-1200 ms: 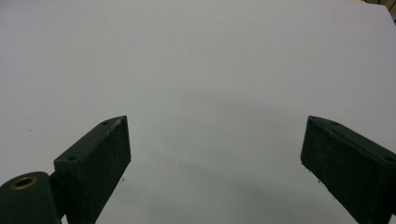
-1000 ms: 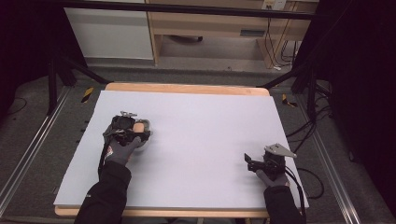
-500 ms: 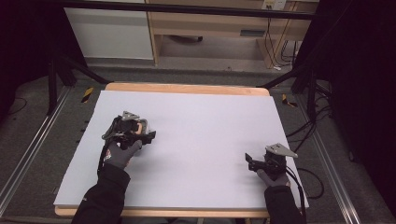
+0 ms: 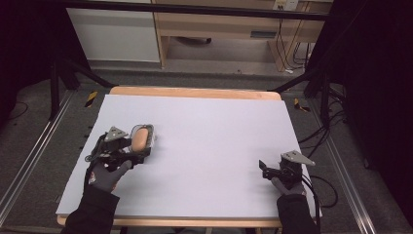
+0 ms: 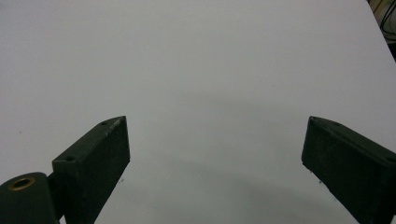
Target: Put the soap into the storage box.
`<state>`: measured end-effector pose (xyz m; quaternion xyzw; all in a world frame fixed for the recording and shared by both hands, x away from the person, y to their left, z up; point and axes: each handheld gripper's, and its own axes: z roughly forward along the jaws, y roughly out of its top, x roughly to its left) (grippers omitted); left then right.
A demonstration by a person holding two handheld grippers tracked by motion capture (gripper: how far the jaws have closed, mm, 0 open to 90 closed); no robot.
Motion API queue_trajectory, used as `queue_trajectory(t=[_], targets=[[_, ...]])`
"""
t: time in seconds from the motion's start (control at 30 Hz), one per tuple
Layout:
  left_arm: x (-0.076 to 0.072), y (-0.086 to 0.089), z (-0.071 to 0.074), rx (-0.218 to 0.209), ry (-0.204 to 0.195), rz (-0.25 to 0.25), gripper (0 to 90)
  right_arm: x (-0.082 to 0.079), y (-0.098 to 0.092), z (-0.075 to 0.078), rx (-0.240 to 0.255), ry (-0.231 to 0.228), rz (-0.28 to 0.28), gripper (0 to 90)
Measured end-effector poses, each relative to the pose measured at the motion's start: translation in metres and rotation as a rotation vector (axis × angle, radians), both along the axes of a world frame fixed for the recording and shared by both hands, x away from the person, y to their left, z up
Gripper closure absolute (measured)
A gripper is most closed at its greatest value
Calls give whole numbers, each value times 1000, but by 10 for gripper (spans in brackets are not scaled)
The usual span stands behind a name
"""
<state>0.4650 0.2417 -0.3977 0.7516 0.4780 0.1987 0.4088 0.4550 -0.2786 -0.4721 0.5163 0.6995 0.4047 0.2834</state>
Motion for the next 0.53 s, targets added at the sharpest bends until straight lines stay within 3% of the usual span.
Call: queue_trajectory(t=[0.17, 0.33, 0.47, 0.53], targets=[[-13, 14, -3, 6, -7, 26, 156, 0, 1, 0, 4, 13, -5, 77], [-17, 30, -10, 3, -9, 54, 149, -1, 0, 0, 7, 12, -6, 76], [-18, 43, -22, -8, -4, 87, 142, -1, 1, -2, -7, 20, -3, 76], [-17, 49, -29, 9, 11, 101, 140, -1, 1, -2, -4, 22, -1, 76]])
